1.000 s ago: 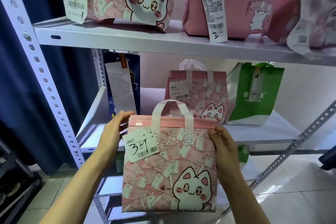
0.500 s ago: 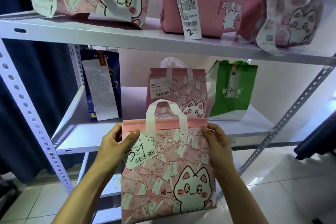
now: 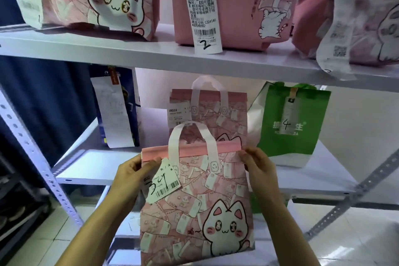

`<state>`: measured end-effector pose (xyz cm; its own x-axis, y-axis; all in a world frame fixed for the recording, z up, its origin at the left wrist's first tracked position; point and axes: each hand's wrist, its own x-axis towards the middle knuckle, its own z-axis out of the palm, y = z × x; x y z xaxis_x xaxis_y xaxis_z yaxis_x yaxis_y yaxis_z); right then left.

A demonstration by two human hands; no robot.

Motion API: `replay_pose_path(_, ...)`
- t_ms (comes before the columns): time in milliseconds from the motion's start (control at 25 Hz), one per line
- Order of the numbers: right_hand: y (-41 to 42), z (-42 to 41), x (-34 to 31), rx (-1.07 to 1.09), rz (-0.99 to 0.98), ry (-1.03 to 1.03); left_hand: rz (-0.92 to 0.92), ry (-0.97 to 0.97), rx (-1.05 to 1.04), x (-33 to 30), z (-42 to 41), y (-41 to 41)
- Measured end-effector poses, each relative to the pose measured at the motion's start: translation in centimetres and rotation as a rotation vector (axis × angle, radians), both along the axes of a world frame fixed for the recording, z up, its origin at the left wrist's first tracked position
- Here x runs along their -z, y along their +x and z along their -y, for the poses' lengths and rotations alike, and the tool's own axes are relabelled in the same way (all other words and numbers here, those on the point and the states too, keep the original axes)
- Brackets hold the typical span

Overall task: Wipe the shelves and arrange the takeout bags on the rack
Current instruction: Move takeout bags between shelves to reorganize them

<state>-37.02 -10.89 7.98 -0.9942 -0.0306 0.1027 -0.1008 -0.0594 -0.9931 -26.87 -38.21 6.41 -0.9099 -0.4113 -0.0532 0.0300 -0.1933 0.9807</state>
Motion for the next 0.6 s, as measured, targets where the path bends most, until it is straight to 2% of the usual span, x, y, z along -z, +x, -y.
replay_pose_path(200, -6.6, -0.4, -2.6, 0.134, -0.141, 0.153, 0.016, -0.026, -0.1, -0.1, -0.8, -1.1)
replay_pose_path(360, -10.2, 0.8, -5.5, 0.055, -0.284, 0.304, 0.012, 0.017, -0.191, -1.0, -0.6, -1.2)
replay_pose_path(440, -11.7, 1.6, -6.8, 0.017, -0.357, 0.458, 0.01, 0.021, -0.219, -0.9, -0.5, -0.9)
replay_pose_path(520, -13.1, 2.6, -7.9, -0.016, -0.369, 0.597, -0.001, 0.002, -0.215, -0.8, -0.7, -0.5)
replay_pose_path(600, -13.9, 3.5, -8.6, -0.057, -0.344, 0.653, -0.011, 0.0, -0.184, -0.9, -0.9, 0.0)
